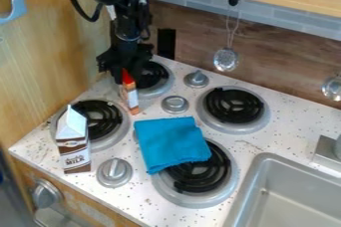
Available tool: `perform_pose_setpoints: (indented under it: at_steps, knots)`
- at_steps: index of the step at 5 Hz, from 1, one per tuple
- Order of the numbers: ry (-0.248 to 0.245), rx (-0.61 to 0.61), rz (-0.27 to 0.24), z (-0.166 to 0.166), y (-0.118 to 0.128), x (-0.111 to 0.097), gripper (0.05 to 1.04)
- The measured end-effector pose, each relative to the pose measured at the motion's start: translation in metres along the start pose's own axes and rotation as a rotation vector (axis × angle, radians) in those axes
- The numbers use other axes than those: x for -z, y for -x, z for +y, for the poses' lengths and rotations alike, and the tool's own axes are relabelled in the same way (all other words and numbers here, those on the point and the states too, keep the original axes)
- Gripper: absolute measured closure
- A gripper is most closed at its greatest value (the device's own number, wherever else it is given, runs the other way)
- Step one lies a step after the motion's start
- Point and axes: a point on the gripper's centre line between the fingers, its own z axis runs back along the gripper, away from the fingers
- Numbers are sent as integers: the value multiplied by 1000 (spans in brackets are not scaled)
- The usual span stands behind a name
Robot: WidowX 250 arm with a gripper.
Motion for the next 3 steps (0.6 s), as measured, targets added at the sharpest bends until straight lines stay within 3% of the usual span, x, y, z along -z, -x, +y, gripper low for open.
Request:
perform_pose_setpoints:
  at_steps: [2,3]
  knots:
    - [4,19,17,1,3,-1,726]
    - [49,19,32,-2,0,-29,726]
